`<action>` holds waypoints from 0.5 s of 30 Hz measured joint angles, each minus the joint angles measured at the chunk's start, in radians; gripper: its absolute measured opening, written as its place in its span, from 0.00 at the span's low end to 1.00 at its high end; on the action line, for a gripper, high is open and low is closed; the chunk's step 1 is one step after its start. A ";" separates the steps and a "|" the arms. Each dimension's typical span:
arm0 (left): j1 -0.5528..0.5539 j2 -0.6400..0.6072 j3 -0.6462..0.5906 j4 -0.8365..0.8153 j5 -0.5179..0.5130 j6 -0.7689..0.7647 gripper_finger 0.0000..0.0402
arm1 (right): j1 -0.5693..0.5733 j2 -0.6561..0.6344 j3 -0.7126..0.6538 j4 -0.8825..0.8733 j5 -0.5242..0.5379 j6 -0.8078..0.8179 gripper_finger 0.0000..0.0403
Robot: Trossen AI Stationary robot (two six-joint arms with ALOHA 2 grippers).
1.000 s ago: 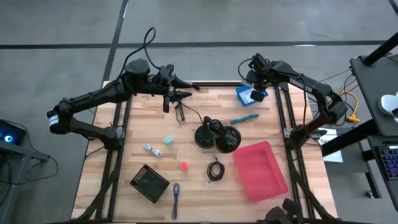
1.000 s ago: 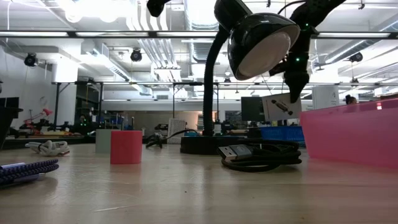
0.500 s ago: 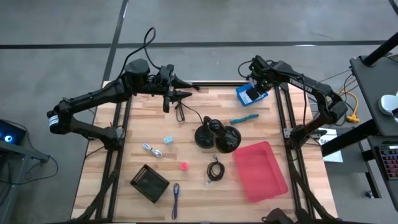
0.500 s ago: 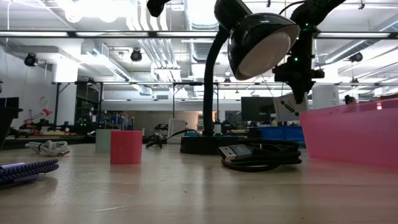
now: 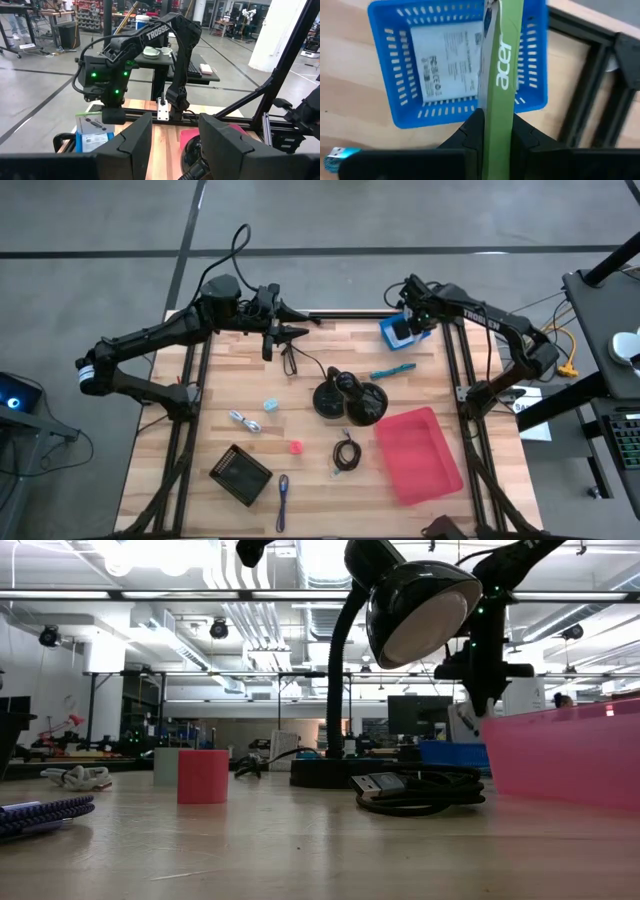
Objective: Pick and place items into bin
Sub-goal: Put the white card reader box into the blue bin
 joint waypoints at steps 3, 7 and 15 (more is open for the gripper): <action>0.000 0.000 0.000 0.000 0.000 0.000 0.37 | 0.001 0.000 -0.014 0.017 -0.009 -0.042 0.09; 0.000 0.000 0.000 0.000 0.000 0.000 0.37 | 0.000 0.000 -0.004 0.012 -0.011 -0.070 0.09; 0.001 0.000 0.000 0.000 0.000 0.000 0.37 | 0.000 -0.009 0.075 0.019 -0.013 -0.279 0.09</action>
